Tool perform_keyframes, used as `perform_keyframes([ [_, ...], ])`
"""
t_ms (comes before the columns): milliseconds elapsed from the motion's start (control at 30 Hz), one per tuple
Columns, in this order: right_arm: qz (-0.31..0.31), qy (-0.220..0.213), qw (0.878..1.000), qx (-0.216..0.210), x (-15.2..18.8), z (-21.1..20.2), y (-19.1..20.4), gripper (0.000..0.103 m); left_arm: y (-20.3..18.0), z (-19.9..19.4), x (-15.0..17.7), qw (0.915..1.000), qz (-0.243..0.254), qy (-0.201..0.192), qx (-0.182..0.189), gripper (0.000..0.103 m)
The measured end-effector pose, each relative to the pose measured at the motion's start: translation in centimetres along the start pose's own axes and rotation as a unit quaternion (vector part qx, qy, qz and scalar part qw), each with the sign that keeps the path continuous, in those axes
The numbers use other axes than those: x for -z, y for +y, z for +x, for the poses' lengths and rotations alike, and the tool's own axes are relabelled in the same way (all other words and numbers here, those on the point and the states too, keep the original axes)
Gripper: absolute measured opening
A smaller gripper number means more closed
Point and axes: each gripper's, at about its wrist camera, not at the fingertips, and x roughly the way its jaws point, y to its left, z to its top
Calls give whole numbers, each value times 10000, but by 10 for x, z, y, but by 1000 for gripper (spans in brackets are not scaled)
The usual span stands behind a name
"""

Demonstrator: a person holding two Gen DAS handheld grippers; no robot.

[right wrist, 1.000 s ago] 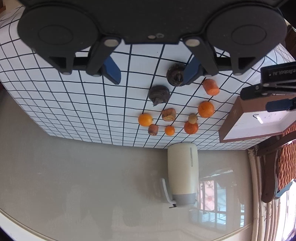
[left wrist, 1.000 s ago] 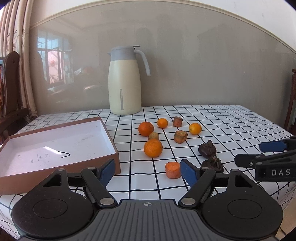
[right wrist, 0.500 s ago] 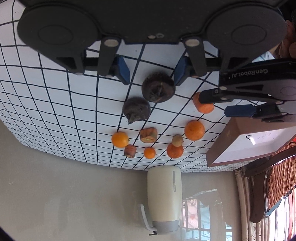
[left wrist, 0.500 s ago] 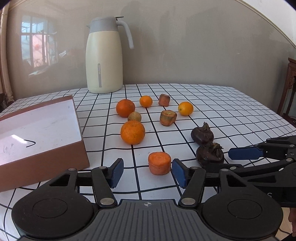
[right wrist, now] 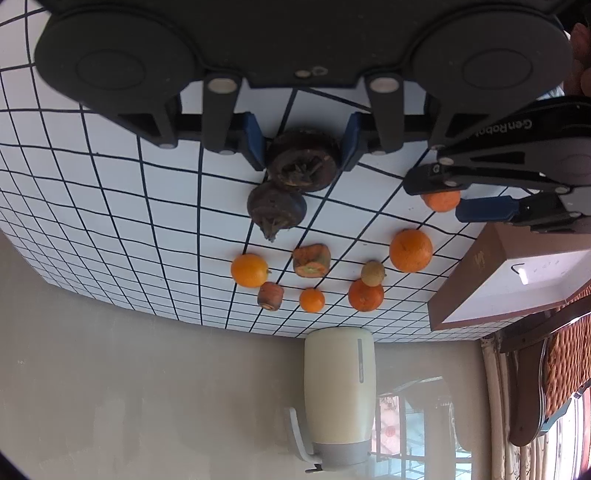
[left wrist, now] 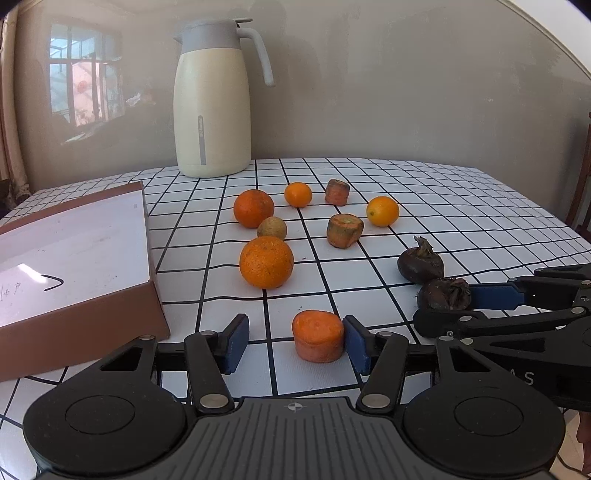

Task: Organize fruits
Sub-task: 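Grasp the carrot piece with the left gripper while the right gripper grasps a water chestnut, then carry the carrot piece and water chestnut into the tray and open both grippers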

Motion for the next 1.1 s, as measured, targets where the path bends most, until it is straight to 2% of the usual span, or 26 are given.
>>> perform_keyframes([
  [67,68,4,10000,-21,-1,0,-2,35,-2,0,0,10000,57,-4,-1,53],
  [133,110,-3,9999,-12,-1,0,-2,35,-4,-2,1,9999,89,-17,59,44],
  [200,136,6,9999,-20,0,0,-3,35,-6,-3,2,9999,124,-29,117,30],
  [700,246,-4,9995,177,2,-8,-3,34,3,-18,3,9996,168,-215,60,29],
  [933,239,-186,9993,207,-3,-20,2,34,17,-42,-1,9988,133,-464,-3,29],
  [1100,195,-403,9990,37,-12,-32,16,34,39,-68,-7,9975,71,-687,-150,29],
])
